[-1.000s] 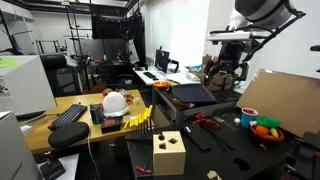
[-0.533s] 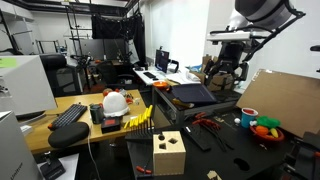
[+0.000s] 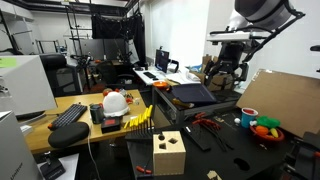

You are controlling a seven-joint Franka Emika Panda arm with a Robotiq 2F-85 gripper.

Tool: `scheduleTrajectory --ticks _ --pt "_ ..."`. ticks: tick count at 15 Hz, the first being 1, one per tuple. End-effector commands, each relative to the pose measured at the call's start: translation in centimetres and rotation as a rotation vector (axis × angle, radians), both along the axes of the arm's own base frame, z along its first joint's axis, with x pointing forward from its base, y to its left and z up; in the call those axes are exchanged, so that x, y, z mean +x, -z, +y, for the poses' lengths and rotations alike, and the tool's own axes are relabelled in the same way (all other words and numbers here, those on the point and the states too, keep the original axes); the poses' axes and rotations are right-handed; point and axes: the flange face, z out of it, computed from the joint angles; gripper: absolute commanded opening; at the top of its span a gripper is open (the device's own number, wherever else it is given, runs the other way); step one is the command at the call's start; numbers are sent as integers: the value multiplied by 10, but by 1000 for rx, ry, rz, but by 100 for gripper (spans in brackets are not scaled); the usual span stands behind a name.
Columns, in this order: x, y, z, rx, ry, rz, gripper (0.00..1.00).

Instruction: Move the red object to the next hole

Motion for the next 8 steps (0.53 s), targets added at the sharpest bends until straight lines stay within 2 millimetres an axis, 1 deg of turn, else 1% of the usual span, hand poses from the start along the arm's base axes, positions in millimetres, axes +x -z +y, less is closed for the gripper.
scheduleTrajectory --ticks 1,4,8 --pt "1 5 1 -2 29 -1 100" --pt "4 11 6 -14 64 2 100" --pt "12 24 24 -15 116 -1 100"
